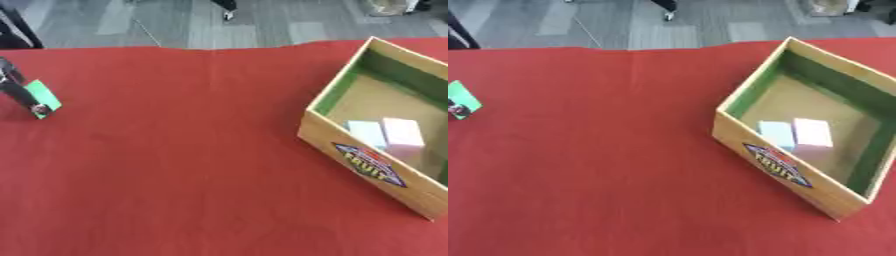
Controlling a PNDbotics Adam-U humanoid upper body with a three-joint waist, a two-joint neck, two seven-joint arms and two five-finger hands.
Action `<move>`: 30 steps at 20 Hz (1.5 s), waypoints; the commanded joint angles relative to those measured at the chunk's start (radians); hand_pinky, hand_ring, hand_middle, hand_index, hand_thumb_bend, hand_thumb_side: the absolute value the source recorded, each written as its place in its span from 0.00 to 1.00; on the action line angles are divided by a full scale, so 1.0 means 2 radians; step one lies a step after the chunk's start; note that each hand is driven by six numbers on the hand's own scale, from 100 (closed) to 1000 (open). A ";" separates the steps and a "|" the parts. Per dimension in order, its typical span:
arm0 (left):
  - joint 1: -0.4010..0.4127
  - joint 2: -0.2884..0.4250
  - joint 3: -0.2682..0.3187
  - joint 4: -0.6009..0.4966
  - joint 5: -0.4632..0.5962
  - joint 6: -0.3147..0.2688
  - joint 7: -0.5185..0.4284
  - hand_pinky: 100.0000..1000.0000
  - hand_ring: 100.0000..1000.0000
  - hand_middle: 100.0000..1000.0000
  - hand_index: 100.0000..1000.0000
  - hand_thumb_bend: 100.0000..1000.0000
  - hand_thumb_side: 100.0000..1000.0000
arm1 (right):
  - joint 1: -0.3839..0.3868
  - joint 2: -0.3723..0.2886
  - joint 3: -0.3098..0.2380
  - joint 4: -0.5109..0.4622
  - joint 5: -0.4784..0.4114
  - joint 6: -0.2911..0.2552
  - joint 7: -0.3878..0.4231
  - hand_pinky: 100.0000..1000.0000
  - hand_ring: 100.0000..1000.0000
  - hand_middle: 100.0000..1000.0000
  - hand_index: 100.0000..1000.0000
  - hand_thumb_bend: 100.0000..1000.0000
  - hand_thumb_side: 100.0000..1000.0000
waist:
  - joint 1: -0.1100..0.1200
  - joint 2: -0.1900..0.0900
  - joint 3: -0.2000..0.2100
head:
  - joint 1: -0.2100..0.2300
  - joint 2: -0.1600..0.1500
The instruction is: Pick up the objects with one hand, pass them to the other hand, and then place them into the box on the other side of the table.
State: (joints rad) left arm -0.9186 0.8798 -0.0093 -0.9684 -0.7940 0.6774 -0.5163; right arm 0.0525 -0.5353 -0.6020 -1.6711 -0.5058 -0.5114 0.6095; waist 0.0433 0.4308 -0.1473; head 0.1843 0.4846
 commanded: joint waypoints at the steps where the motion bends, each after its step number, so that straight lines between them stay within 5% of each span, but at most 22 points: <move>1: -0.005 0.016 0.007 0.000 -0.001 0.011 -0.010 0.84 0.84 0.79 0.74 0.54 0.00 | 0.000 -0.007 -0.004 -0.002 0.005 -0.002 0.003 0.89 1.00 0.83 1.00 0.00 0.41 | -0.001 -0.008 -0.001 | 0.003 -0.008; 17: -0.006 0.006 0.006 0.014 -0.007 0.000 -0.042 0.83 0.84 0.76 0.55 0.28 0.00 | 0.001 -0.002 -0.006 0.001 0.009 0.003 0.002 0.89 1.00 0.82 1.00 0.00 0.41 | -0.001 -0.007 -0.002 | 0.005 -0.004; 22: -0.012 0.005 0.004 -0.006 0.004 -0.004 -0.037 0.81 0.81 0.73 0.49 0.17 0.00 | 0.006 -0.012 -0.006 0.000 0.001 0.002 -0.001 0.89 1.00 0.82 1.00 0.00 0.41 | -0.004 -0.017 0.007 | -0.001 0.004; 30: -0.018 0.009 -0.013 -0.054 0.028 -0.018 -0.033 0.79 0.78 0.71 0.47 0.15 0.00 | 0.016 -0.029 -0.005 -0.002 -0.015 0.003 -0.005 0.89 1.00 0.82 1.00 0.00 0.41 | -0.006 -0.037 0.021 | -0.007 0.014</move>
State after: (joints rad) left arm -0.9351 0.8605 -0.0348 -1.0446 -0.7445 0.6351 -0.5690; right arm 0.0815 -0.5504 -0.6023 -1.6629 -0.5249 -0.5053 0.6029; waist 0.0328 0.3853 -0.1047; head 0.1729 0.5086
